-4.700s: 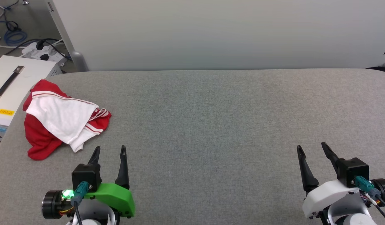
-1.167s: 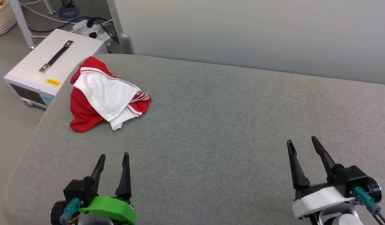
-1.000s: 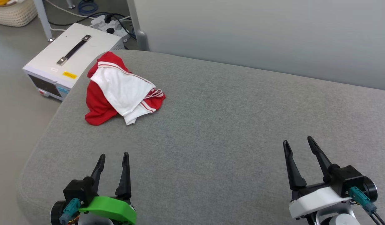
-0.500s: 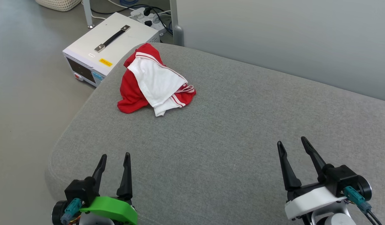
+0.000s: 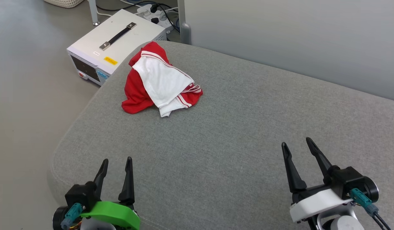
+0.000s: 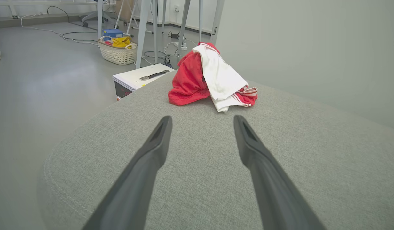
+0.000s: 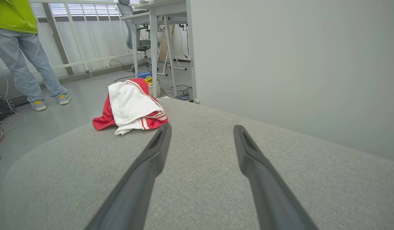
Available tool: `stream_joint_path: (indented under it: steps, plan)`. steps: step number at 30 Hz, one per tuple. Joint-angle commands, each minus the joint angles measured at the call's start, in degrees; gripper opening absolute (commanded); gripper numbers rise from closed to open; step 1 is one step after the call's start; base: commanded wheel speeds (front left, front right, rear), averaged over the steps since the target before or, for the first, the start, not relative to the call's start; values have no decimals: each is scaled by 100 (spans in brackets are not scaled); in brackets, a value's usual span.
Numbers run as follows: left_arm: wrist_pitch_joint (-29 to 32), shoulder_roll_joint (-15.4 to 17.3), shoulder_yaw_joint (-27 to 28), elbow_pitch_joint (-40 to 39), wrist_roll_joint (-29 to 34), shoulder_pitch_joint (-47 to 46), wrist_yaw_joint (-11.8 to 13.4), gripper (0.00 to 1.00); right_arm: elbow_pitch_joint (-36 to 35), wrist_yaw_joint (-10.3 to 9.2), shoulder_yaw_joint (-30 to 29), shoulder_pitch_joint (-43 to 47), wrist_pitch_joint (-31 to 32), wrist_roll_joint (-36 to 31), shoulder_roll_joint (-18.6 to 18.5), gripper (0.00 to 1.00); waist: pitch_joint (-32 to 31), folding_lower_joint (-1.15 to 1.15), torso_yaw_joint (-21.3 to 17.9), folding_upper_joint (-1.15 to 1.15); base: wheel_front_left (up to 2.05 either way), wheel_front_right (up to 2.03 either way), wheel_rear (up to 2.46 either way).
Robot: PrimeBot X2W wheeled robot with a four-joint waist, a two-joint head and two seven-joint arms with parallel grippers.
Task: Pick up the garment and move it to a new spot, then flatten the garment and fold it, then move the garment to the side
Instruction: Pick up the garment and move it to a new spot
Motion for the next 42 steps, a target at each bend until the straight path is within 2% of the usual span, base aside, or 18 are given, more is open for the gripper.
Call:
stream_joint_path:
  steps: [1, 6, 10, 13, 16, 22, 26, 29, 35, 41, 42]
  plan:
    - [-33, -27, 21, -19, -20, -121, -36, 100, -31, -4, 6, -127, -35, -12, -17, 100, 110, 0, -99, 0, 0, 0, 0]
    - [-33, 36, 37, 184, 28, -436, -45, 100, -116, -4, 0, -279, -35, -130, -17, 100, 482, 0, -341, 0, 0, 0, 0]
    - [80, 360, -72, 692, -180, -1083, -53, 100, -164, -4, -3, -436, -35, -272, -17, 100, 885, 0, -525, 0, 0, 0, 0]
    - [483, 792, -291, 1008, -487, -1780, -55, 100, -194, -4, 14, -579, -35, -416, -17, 100, 1244, 0, -667, 0, 0, 0, 0]
    - [1381, 1371, -551, 1336, -1245, -2754, -56, 100, -244, -4, 41, -790, -35, -579, -17, 100, 1719, 0, -861, 0, 0, 0, 0]
    - [2588, 2373, -1137, 1544, -2185, -3909, -56, 100, -314, -4, 79, -1113, -35, -712, -17, 100, 2298, 0, -1156, 0, 0, 0, 0]
    - [3257, 2869, -1419, 1799, -2733, -4439, -56, 100, -334, -4, 97, -1235, -35, -725, -17, 100, 2529, 0, -1331, 0, 0, 0, 0]
    - [3554, 3166, -1588, 2018, -2922, -4745, -57, 100, -348, -4, 113, -1293, -35, -712, -17, 100, 2652, 0, -1434, 0, 0, 0, 0]
    - [3920, 3504, -1929, 2496, -3237, -5152, -57, 100, -362, -4, 139, -1368, -35, -706, -17, 100, 2824, 0, -1560, 0, 0, 0, 0]
    - [3911, 3540, -2099, 2901, -3313, -5320, -57, 100, -367, -4, 151, -1413, -35, -716, -17, 100, 2926, 0, -1618, 0, 0, 0, 0]
    - [3903, 3531, -2150, 2935, -3339, -5330, -57, 85, -364, -4, 151, -1413, -35, -716, -17, 100, 2933, 0, -1624, 0, 0, 0, 0]
